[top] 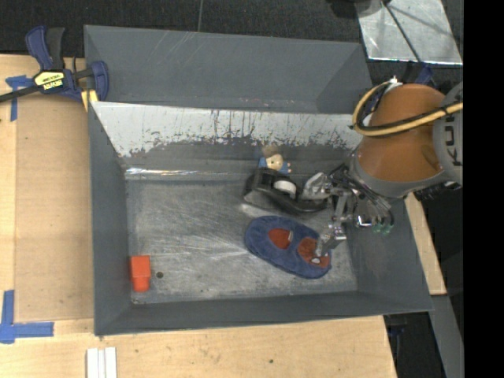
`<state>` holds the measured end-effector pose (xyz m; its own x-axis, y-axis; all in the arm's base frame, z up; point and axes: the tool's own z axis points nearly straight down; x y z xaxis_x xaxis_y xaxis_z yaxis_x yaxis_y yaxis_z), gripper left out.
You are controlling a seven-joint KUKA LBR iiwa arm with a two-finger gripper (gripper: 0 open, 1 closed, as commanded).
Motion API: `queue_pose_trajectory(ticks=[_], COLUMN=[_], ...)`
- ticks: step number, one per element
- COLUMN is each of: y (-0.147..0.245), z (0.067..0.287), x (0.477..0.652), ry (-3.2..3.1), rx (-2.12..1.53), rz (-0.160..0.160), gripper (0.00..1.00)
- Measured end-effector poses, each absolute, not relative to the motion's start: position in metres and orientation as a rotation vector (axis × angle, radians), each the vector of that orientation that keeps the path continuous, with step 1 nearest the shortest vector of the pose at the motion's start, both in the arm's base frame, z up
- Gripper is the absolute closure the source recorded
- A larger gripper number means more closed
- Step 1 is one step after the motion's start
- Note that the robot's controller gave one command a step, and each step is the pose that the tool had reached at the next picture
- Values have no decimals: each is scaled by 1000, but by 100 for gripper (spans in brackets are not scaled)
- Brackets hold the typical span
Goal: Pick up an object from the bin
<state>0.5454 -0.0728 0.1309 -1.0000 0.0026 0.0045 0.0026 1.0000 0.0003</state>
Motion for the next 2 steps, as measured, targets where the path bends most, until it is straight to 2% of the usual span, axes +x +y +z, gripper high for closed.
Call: queue_pose_trajectory(ticks=[1, 2], y=[-97, -90], z=[83, 85], x=[599, 604], ry=[-3145, -3120], rx=[-112, -427], rz=[0, 4], gripper=[0, 0])
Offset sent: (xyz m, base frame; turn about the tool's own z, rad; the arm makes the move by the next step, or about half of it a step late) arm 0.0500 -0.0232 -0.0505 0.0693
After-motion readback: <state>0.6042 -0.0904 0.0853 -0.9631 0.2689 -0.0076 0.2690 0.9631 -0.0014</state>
